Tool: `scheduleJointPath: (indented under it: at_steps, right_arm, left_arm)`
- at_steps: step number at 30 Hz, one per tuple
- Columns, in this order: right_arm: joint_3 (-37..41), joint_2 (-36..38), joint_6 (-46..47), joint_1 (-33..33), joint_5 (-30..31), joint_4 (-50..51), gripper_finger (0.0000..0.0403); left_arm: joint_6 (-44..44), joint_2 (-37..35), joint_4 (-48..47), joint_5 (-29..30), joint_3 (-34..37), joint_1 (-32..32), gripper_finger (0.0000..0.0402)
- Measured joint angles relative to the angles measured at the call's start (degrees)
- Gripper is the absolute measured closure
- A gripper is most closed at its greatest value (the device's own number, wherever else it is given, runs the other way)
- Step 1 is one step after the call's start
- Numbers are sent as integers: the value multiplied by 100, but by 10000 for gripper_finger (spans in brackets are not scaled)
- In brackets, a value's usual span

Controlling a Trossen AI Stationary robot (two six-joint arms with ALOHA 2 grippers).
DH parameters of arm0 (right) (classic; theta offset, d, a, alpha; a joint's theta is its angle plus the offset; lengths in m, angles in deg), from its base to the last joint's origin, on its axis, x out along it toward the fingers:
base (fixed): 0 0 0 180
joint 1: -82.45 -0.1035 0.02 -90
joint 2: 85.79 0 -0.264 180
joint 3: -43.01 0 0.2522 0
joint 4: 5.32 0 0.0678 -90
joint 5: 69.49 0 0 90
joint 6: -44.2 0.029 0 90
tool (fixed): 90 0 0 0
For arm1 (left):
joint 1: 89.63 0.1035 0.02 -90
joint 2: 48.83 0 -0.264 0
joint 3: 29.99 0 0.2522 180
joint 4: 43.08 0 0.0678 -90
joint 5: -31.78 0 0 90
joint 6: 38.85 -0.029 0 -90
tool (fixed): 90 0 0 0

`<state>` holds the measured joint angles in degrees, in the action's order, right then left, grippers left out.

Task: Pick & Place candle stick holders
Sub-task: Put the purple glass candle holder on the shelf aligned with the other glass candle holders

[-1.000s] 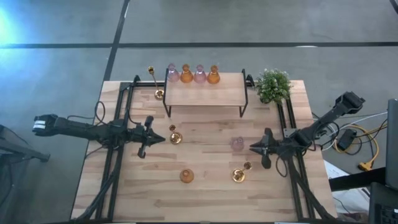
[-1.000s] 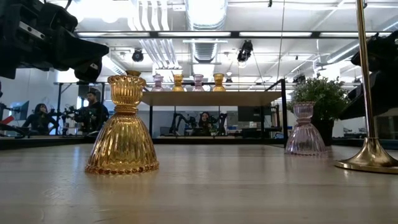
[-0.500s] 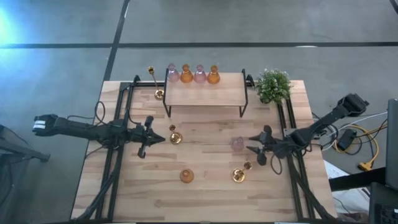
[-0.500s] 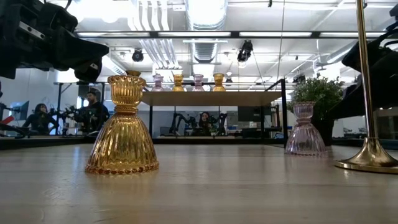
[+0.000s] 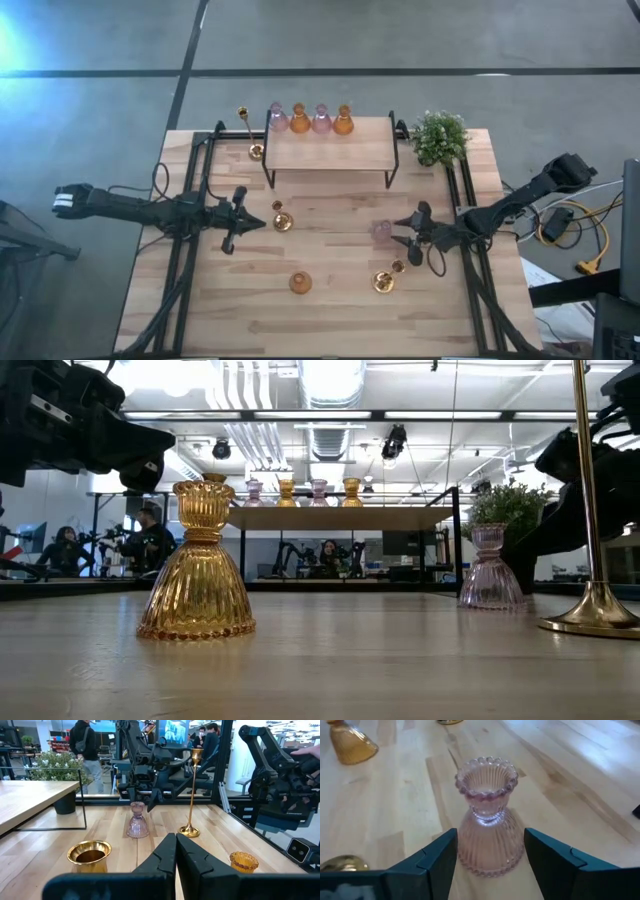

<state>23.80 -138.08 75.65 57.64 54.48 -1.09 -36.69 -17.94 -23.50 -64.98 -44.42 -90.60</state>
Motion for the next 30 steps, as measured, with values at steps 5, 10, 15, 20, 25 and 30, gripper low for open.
scheduleJointPath:
  at_steps: [5, 10, 15, 20, 25, 30]
  right_arm:
    - [0, -381, -97, 197, -115, -437, 176]
    - [0, -797, -262, 345, -302, -989, 179]
    - [-15, -1190, -296, 482, -366, -1481, 179]
    - [-92, -1552, -321, 599, -551, -1764, 184]
    - [-92, -1862, -356, 679, -558, -2294, 194]
    - [-185, -2068, -359, 688, -606, -2412, 206]
  left_arm:
    - [-1, 0, 0, 0, 0, 0, 388]
    - [-1, 0, 2, 0, 0, 0, 388]
    - [1, 0, 2, 0, 0, 2, 388]
    - [1, 0, 0, 0, 0, 0, 388]
    - [-1, 0, 0, 0, 0, 0, 388]
    - [1, 0, 2, 0, 0, 2, 388]
